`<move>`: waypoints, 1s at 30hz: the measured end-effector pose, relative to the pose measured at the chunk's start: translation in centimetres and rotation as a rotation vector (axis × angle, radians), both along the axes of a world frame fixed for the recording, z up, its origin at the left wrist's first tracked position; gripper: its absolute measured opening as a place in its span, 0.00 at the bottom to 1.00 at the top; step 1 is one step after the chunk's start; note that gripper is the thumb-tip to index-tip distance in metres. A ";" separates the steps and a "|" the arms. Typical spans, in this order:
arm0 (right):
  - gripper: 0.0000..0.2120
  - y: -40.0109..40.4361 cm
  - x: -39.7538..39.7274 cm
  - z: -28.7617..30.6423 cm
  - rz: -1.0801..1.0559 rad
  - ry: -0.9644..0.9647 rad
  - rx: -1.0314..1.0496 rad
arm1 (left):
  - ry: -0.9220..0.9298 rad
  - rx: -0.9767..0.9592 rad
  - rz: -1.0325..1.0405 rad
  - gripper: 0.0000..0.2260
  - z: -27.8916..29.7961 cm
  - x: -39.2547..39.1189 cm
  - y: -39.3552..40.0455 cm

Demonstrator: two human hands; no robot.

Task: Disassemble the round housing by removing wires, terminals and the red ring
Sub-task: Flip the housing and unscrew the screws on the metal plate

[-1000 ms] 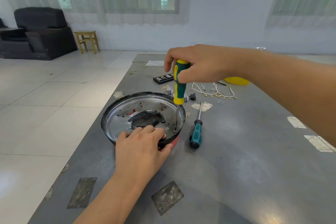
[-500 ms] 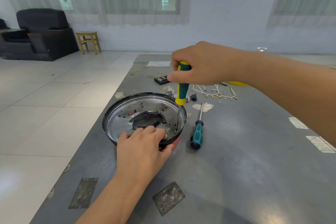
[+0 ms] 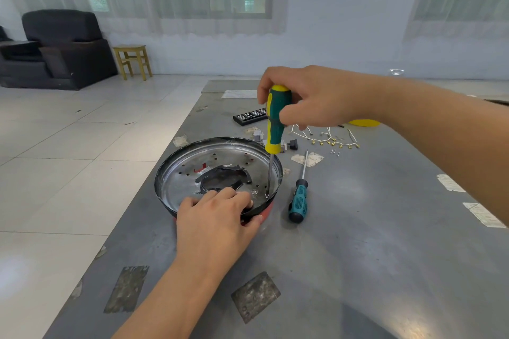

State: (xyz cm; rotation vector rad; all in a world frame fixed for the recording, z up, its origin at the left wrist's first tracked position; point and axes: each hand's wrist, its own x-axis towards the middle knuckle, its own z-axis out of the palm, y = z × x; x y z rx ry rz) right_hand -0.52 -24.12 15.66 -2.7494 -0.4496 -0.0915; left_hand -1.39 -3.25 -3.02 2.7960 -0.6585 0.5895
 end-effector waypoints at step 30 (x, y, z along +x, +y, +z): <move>0.06 -2.1 0.2 -1.0 -0.149 -0.095 0.296 | 0.009 -0.076 0.033 0.31 0.1 -0.2 -0.4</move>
